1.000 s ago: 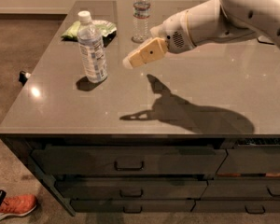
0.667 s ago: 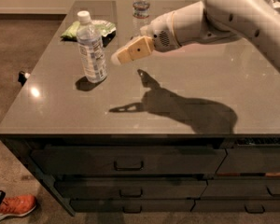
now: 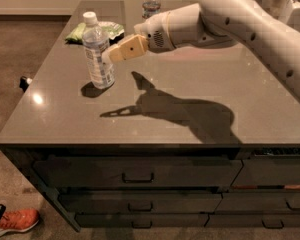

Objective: Knock blue plastic bottle over

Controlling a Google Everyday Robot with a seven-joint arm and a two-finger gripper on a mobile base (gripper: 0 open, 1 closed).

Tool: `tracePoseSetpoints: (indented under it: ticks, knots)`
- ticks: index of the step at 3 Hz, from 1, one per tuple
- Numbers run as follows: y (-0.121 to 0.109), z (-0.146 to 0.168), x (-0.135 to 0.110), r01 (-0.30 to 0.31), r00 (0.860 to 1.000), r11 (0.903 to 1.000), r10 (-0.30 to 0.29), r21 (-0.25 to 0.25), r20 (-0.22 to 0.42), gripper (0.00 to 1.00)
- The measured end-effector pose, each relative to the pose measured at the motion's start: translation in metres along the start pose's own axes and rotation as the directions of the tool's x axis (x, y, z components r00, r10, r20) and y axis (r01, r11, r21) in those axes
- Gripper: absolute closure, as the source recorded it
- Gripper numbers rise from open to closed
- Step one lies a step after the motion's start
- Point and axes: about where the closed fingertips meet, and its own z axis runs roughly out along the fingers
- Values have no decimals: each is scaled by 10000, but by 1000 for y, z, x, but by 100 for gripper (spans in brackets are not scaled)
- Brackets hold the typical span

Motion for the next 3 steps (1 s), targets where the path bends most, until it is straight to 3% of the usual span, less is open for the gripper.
tracePoseSetpoints:
  ticks: [3]
  knots:
    - [15,49,-13,417,9985,9970,-394,-655,368,0]
